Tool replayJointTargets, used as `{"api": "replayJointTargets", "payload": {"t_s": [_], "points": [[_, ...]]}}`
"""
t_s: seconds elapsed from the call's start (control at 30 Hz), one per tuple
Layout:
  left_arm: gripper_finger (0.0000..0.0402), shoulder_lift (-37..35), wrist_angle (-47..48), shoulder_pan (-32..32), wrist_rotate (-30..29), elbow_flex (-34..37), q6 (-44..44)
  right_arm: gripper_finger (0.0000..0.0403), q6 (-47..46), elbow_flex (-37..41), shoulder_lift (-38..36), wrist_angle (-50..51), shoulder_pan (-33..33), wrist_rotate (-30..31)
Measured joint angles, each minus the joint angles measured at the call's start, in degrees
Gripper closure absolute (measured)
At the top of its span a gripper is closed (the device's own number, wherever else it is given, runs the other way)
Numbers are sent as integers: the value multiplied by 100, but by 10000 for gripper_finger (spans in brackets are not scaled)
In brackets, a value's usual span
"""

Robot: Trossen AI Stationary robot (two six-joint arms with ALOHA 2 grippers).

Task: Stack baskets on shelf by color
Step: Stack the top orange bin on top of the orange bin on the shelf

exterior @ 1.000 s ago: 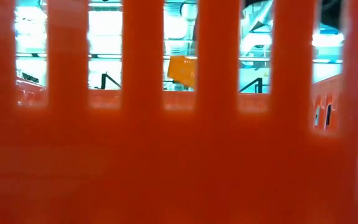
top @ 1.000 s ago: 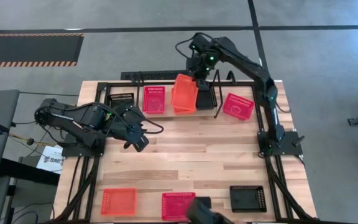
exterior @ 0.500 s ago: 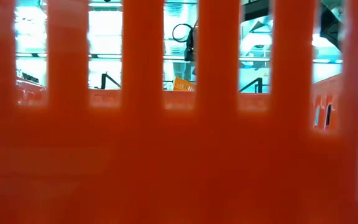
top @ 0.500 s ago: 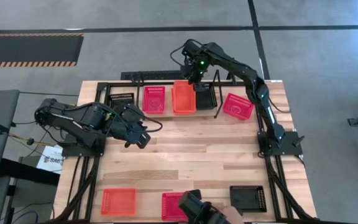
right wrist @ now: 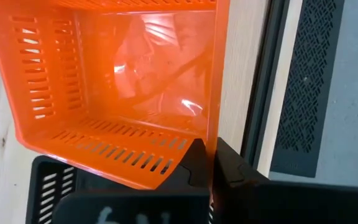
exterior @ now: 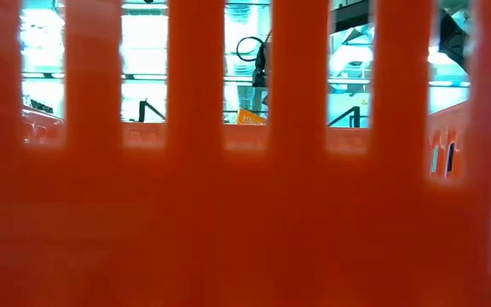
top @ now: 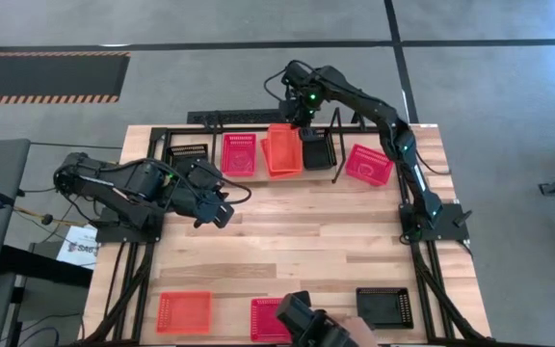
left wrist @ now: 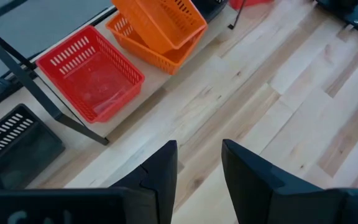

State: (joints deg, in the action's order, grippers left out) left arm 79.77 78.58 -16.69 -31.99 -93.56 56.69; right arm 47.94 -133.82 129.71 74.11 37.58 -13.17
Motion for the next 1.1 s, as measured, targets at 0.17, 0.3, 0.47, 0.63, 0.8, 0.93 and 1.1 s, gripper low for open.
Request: {"api": "replayJointTargets", "payload": {"t_s": [0.17, 0.3, 0.47, 0.63, 0.8, 0.93, 1.1], "points": [[288, 0, 0, 2, 2, 0, 1, 402, 28, 0, 0, 0, -2, 2], [288, 0, 0, 2, 2, 0, 2, 402, 64, 0, 0, 0, -5, 2], [288, 0, 0, 2, 4, 0, 4, 398, 139, 0, 0, -2, -32, 2], [288, 0, 0, 2, 6, 0, 8, 374, -17, 0, 0, -39, -44, 26], [288, 0, 0, 2, 41, 0, 11, 348, -161, 2, 0, -78, -102, 432], [288, 0, 2, 2, 57, 0, 7, 344, -165, 6, -81, -194, -163, 519], [288, 0, 2, 0, 61, 0, 2, 342, -149, -22, -185, -326, -295, 588]]}}
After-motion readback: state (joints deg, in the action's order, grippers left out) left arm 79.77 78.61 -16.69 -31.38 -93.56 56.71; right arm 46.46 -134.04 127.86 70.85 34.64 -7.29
